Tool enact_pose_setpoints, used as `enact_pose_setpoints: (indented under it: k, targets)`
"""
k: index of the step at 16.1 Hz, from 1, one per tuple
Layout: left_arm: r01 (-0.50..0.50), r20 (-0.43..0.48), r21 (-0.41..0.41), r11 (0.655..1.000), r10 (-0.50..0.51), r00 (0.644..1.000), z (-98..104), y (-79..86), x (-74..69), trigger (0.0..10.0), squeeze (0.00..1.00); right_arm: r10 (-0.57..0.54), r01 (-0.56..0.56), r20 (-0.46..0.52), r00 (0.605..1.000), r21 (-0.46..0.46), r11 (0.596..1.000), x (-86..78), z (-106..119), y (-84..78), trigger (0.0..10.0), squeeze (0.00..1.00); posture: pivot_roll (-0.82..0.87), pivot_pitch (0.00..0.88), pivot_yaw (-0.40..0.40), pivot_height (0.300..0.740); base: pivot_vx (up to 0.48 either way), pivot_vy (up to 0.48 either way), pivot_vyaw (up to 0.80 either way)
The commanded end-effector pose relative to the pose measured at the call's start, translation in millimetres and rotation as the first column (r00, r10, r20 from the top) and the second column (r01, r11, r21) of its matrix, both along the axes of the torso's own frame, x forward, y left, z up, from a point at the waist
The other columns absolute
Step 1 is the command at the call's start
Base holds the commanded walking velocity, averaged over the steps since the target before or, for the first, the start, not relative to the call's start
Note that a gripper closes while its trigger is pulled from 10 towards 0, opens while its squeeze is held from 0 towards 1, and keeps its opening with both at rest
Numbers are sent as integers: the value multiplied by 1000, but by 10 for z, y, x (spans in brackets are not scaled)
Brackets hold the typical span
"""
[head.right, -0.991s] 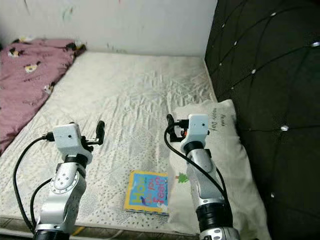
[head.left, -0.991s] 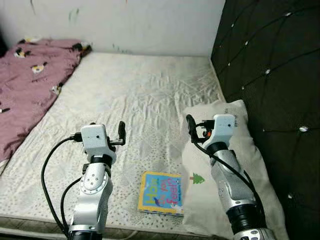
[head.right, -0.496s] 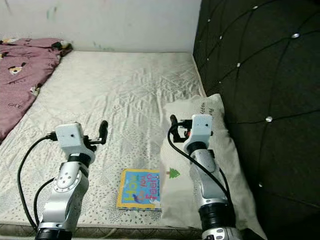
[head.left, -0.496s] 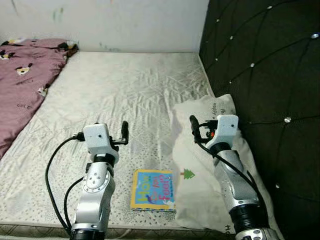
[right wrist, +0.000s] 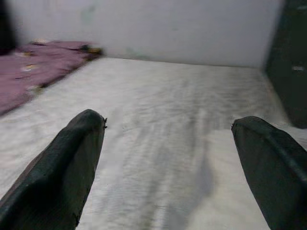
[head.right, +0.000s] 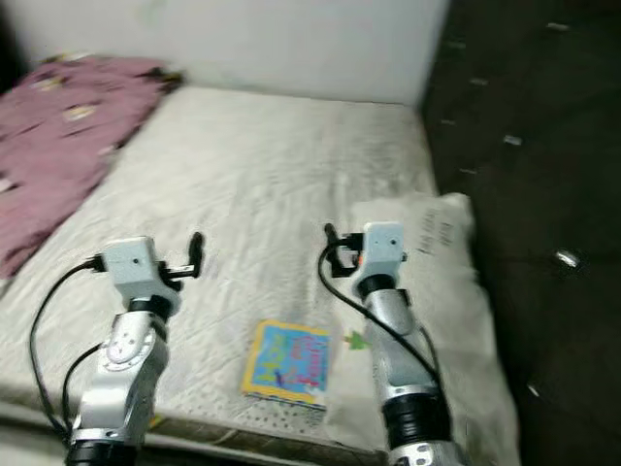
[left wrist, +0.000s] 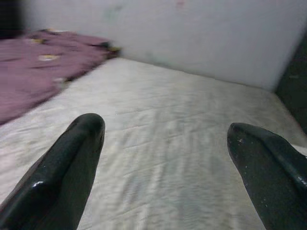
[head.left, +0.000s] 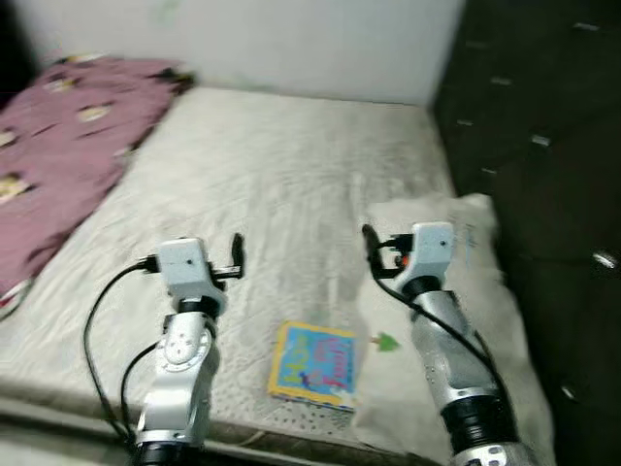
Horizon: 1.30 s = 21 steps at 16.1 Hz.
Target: Clean up the room
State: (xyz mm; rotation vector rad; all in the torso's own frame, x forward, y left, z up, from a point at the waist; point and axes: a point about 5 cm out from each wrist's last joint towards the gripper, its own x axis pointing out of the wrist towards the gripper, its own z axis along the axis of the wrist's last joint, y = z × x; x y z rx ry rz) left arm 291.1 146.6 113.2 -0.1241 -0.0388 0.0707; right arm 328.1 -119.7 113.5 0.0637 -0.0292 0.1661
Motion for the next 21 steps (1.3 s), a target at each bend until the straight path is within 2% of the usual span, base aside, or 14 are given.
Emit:
enact_pose_setpoints:
  k: [1,9,21]
  targets:
    - [10,-17,2,1000,-10,1000,-19,-22,4,10000,0,-8,8,6,1000,-1,1000,7,22,-38,10000,0,30,13,4,740,0,270,0]
    - [10,-22,-4,1000,-10,1000,-25,-19,2,10000,0,-9,9,-3,1000,2,1000,-1,2,-37,10000,0,31,18,4,740,0,360,0]
    - [9,-26,-6,1000,-9,1000,-35,-26,2,10000,0,16,-16,-8,1000,36,999,-22,-6,-18,10000,0,28,22,3,740,0,470,0]
